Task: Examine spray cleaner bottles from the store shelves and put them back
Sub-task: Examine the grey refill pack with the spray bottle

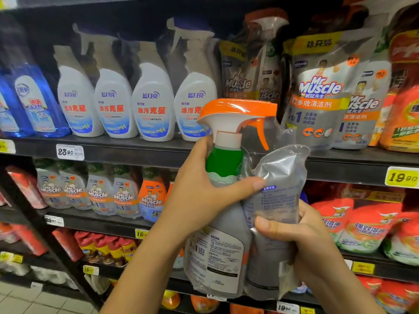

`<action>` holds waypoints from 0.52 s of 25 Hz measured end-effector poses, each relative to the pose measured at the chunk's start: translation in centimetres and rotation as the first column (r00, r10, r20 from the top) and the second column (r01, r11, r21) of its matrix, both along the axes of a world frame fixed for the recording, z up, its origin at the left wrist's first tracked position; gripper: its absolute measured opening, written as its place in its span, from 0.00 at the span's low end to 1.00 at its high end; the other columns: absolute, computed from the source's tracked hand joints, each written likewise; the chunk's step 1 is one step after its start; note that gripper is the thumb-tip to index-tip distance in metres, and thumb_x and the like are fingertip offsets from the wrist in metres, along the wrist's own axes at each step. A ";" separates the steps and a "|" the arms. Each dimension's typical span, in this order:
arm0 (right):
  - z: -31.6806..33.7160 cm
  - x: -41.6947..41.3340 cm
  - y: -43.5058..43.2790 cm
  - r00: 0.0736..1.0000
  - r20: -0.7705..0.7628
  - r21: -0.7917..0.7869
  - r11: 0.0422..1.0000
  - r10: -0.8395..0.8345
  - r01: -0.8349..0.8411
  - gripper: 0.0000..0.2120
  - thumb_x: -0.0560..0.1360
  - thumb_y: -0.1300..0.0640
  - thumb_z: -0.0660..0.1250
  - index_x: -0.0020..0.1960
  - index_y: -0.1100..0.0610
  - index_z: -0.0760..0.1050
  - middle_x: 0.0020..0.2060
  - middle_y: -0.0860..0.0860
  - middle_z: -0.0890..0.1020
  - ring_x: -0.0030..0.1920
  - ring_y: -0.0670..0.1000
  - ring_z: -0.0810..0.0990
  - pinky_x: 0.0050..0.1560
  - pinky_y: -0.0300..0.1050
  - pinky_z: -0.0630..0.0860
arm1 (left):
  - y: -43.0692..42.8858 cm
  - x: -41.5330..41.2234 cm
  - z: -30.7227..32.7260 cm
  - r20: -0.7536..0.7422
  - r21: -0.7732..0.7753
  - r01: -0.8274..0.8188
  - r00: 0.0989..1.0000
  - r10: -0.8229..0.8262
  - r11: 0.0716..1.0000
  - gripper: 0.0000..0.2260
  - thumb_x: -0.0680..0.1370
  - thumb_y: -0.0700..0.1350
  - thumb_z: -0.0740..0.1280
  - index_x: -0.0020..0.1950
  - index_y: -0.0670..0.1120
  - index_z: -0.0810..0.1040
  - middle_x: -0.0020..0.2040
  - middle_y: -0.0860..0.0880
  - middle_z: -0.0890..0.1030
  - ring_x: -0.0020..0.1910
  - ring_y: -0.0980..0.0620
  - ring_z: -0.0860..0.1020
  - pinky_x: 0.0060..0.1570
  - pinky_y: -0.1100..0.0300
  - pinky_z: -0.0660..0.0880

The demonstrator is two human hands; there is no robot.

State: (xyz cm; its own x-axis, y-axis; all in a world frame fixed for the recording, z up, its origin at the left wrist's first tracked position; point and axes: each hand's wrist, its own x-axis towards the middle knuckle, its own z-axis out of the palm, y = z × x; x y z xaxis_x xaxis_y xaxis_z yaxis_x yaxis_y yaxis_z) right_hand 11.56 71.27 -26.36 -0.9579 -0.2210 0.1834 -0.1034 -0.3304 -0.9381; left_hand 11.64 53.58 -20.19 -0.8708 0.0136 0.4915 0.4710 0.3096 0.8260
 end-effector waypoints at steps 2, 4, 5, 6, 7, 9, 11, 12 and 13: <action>0.4 0.1 0.0 1.000 -0.007 -0.021 1.000 -0.008 0.007 0.19 0.55 0.67 0.75 0.45 0.57 0.84 0.42 0.61 0.86 0.41 0.60 0.86 0.35 0.46 0.80 | -0.2 0.5 -0.6 0.026 -0.015 -0.021 0.999 0.021 1.000 0.42 0.58 0.59 0.78 0.70 0.57 0.64 0.60 0.61 0.78 0.58 0.63 0.77 0.59 0.57 0.75; 1.0 0.3 -0.1 0.998 -0.044 -0.044 0.998 -0.036 0.034 0.19 0.56 0.67 0.75 0.47 0.58 0.84 0.43 0.61 0.86 0.43 0.60 0.86 0.37 0.46 0.81 | 0.1 1.6 -1.7 -0.005 0.000 -0.176 0.984 0.176 0.984 0.48 0.59 0.61 0.76 0.74 0.60 0.55 0.65 0.62 0.71 0.64 0.64 0.71 0.64 0.58 0.70; 1.4 0.4 -0.2 0.994 -0.088 -0.054 0.997 -0.060 0.055 0.19 0.57 0.67 0.75 0.47 0.58 0.84 0.43 0.60 0.86 0.42 0.60 0.86 0.37 0.45 0.81 | 0.5 2.3 -2.3 -0.050 -0.008 -0.256 0.965 0.256 0.967 0.47 0.61 0.63 0.73 0.74 0.62 0.52 0.68 0.62 0.67 0.67 0.64 0.67 0.66 0.59 0.68; 2.0 0.4 -0.4 0.985 -0.151 -0.047 0.996 -0.086 0.080 0.18 0.58 0.67 0.75 0.47 0.57 0.84 0.42 0.59 0.86 0.41 0.58 0.86 0.37 0.43 0.80 | 1.1 3.1 -2.8 -0.087 -0.038 -0.311 0.948 0.307 0.950 0.44 0.63 0.66 0.70 0.74 0.64 0.51 0.70 0.62 0.64 0.70 0.63 0.63 0.67 0.58 0.66; 2.6 0.4 -0.8 0.969 -0.212 -0.020 0.992 -0.123 0.121 0.17 0.58 0.66 0.76 0.47 0.56 0.84 0.40 0.57 0.86 0.40 0.56 0.86 0.36 0.41 0.80 | 1.7 3.6 -3.3 -0.099 -0.060 -0.325 0.943 0.319 0.944 0.42 0.65 0.69 0.65 0.73 0.67 0.48 0.73 0.63 0.59 0.73 0.62 0.58 0.69 0.55 0.63; 3.6 0.4 -1.5 0.940 -0.297 0.016 0.984 -0.166 0.179 0.17 0.59 0.65 0.76 0.46 0.54 0.84 0.39 0.54 0.87 0.39 0.52 0.86 0.37 0.39 0.80 | 2.7 4.6 -3.6 -0.020 -0.070 -0.271 0.962 0.271 0.960 0.45 0.62 0.77 0.60 0.71 0.71 0.36 0.77 0.66 0.43 0.76 0.63 0.44 0.74 0.53 0.55; 4.9 0.4 -1.6 0.937 -0.334 0.018 0.993 -0.105 0.118 0.15 0.62 0.64 0.76 0.48 0.52 0.84 0.42 0.52 0.87 0.42 0.49 0.86 0.40 0.38 0.79 | 3.1 5.2 -2.5 -0.004 -0.120 -0.199 0.980 0.200 0.973 0.59 0.51 0.78 0.65 0.66 0.71 0.24 0.73 0.65 0.28 0.73 0.65 0.32 0.73 0.59 0.47; 5.6 0.4 -1.4 0.937 -0.349 0.038 0.999 0.020 -0.007 0.14 0.67 0.61 0.75 0.51 0.52 0.83 0.46 0.51 0.86 0.47 0.48 0.85 0.44 0.38 0.79 | 2.6 4.8 -2.0 0.089 -0.114 -0.149 0.983 0.159 0.982 0.66 0.47 0.74 0.71 0.66 0.69 0.23 0.72 0.63 0.26 0.73 0.63 0.32 0.73 0.59 0.48; 6.2 0.5 -1.2 0.917 -0.368 0.081 0.988 0.152 -0.131 0.13 0.72 0.57 0.71 0.56 0.54 0.81 0.51 0.51 0.85 0.53 0.48 0.83 0.49 0.38 0.78 | 2.1 4.3 -1.3 0.215 -0.141 -0.081 0.970 0.110 0.987 0.69 0.49 0.65 0.77 0.71 0.64 0.27 0.75 0.57 0.29 0.76 0.58 0.36 0.74 0.57 0.53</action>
State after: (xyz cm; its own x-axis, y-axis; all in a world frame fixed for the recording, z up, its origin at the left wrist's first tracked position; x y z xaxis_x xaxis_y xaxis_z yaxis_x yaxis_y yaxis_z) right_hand 12.02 70.06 -20.14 -0.7808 -0.3684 0.5046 -0.4043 -0.3177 -0.8577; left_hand 15.92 55.72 -21.54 -0.9581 -0.0242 0.2855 0.2436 0.4556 0.8562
